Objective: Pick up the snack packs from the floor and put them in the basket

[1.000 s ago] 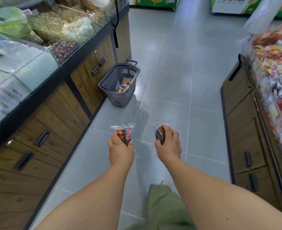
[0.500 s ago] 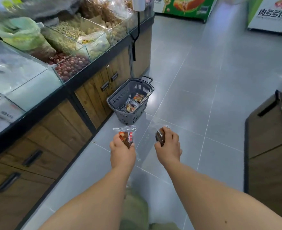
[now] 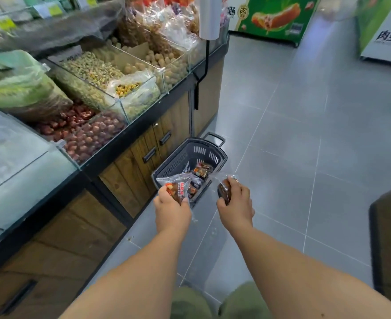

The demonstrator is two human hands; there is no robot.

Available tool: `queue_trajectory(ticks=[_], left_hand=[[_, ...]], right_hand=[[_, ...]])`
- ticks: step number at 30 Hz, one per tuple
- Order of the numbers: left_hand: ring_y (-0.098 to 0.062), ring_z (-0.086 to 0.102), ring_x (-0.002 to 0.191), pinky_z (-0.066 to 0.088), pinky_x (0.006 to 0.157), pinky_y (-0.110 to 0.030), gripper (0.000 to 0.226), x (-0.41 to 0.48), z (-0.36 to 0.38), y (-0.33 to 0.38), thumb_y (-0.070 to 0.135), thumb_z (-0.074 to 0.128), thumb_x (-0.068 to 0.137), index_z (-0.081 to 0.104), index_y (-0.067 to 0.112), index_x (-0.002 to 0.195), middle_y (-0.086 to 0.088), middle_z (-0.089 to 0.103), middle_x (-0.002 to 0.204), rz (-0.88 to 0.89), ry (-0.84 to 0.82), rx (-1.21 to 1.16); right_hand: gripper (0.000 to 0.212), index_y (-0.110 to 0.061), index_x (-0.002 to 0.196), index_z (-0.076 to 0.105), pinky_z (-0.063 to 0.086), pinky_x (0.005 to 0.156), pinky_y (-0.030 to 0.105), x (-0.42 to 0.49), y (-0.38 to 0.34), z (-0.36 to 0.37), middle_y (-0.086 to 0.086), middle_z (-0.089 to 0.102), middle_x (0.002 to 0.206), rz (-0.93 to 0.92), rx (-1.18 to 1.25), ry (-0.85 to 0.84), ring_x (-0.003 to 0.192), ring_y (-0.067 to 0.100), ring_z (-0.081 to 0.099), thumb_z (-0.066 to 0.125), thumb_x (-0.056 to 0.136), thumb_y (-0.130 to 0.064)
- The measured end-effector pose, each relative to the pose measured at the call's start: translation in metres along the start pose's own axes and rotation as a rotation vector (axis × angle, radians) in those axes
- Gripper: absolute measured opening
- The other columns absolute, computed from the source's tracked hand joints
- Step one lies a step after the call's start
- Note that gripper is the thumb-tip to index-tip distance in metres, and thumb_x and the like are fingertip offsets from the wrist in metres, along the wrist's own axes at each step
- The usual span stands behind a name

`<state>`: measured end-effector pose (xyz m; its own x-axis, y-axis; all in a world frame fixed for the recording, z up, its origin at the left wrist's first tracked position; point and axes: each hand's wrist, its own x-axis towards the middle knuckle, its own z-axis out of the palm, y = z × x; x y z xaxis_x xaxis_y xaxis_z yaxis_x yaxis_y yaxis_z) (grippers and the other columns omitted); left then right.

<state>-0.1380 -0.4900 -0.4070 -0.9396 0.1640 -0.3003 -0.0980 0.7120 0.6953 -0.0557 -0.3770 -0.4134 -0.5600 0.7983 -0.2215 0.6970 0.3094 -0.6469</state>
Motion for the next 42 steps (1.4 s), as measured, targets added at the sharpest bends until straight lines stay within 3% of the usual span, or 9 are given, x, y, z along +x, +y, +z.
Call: queue_trajectory(ticks=[4, 8, 15, 22, 30, 35, 38, 42], left_hand=[[-0.028, 0.05, 0.113, 0.047, 0.097, -0.039, 0.061, 0.046, 0.002, 0.023, 0.029, 0.057, 0.092, 0.02, 0.021, 0.14, -0.008, 0.029, 0.137, -0.014, -0.009, 0.003], [-0.029, 0.053, 0.106, 0.044, 0.086, -0.035, 0.056, 0.095, 0.013, 0.043, 0.024, 0.056, 0.093, 0.025, 0.016, 0.139, -0.01, 0.03, 0.135, -0.054, -0.003, -0.024], [-0.021, 0.044, 0.085, 0.038, 0.074, -0.03, 0.054, 0.194, 0.054, 0.083, 0.023, 0.058, 0.09, 0.027, 0.016, 0.134, -0.009, 0.033, 0.128, -0.246, 0.124, -0.067], [-0.031, 0.053, 0.099, 0.042, 0.08, -0.035, 0.054, 0.261, 0.082, 0.127, 0.019, 0.059, 0.09, 0.027, 0.014, 0.134, -0.012, 0.032, 0.132, -0.462, 0.273, -0.12], [-0.03, 0.055, 0.099, 0.039, 0.077, -0.03, 0.054, 0.288, 0.094, 0.129, 0.017, 0.06, 0.09, 0.028, 0.012, 0.133, -0.012, 0.035, 0.131, -0.6, 0.348, -0.145], [-0.035, 0.055, 0.104, 0.044, 0.088, -0.039, 0.056, 0.293, 0.1, 0.111, 0.02, 0.06, 0.09, 0.029, 0.013, 0.135, -0.011, 0.036, 0.133, -0.647, 0.32, -0.132], [-0.037, 0.055, 0.105, 0.044, 0.089, -0.042, 0.058, 0.301, 0.107, 0.1, 0.021, 0.06, 0.09, 0.027, 0.013, 0.137, -0.012, 0.036, 0.133, -0.697, 0.297, -0.121], [-0.035, 0.055, 0.106, 0.046, 0.091, -0.044, 0.059, 0.319, 0.126, 0.081, 0.022, 0.061, 0.09, 0.026, 0.013, 0.136, -0.013, 0.038, 0.131, -0.75, 0.278, -0.178]], right_hand=[[0.059, -0.039, 0.143, 0.029, 0.026, 0.107, 0.045, 0.051, -0.023, 0.011, -0.001, 0.028, 0.145, -0.019, -0.033, -0.044, 0.123, 0.026, 0.04, 0.053, 0.09, -0.026], [0.058, -0.04, 0.141, 0.031, 0.025, 0.109, 0.046, 0.11, -0.04, 0.024, -0.003, 0.029, 0.144, -0.049, -0.041, -0.084, 0.125, 0.023, 0.039, 0.054, 0.09, -0.026], [0.059, -0.037, 0.143, 0.028, 0.028, 0.108, 0.045, 0.246, -0.071, 0.046, -0.001, 0.028, 0.146, -0.182, -0.172, -0.264, 0.128, 0.024, 0.037, 0.053, 0.09, -0.027], [0.061, -0.033, 0.144, 0.03, 0.035, 0.108, 0.046, 0.352, -0.105, 0.066, 0.002, 0.029, 0.145, -0.346, -0.179, -0.485, 0.126, 0.025, 0.042, 0.057, 0.09, -0.024], [0.06, -0.033, 0.143, 0.032, 0.039, 0.104, 0.044, 0.39, -0.113, 0.095, 0.003, 0.032, 0.14, -0.412, -0.227, -0.645, 0.119, 0.024, 0.047, 0.057, 0.089, -0.023], [0.062, -0.03, 0.144, 0.031, 0.038, 0.106, 0.042, 0.392, -0.113, 0.112, 0.003, 0.033, 0.14, -0.414, -0.209, -0.691, 0.12, 0.021, 0.046, 0.057, 0.088, -0.02], [0.061, -0.026, 0.145, 0.03, 0.039, 0.103, 0.032, 0.396, -0.109, 0.12, 0.003, 0.032, 0.139, -0.401, -0.179, -0.733, 0.117, 0.019, 0.046, 0.055, 0.09, -0.017], [0.061, -0.027, 0.146, 0.03, 0.04, 0.101, 0.032, 0.409, -0.097, 0.141, 0.003, 0.032, 0.141, -0.391, -0.193, -0.75, 0.118, 0.019, 0.047, 0.055, 0.09, -0.018]])
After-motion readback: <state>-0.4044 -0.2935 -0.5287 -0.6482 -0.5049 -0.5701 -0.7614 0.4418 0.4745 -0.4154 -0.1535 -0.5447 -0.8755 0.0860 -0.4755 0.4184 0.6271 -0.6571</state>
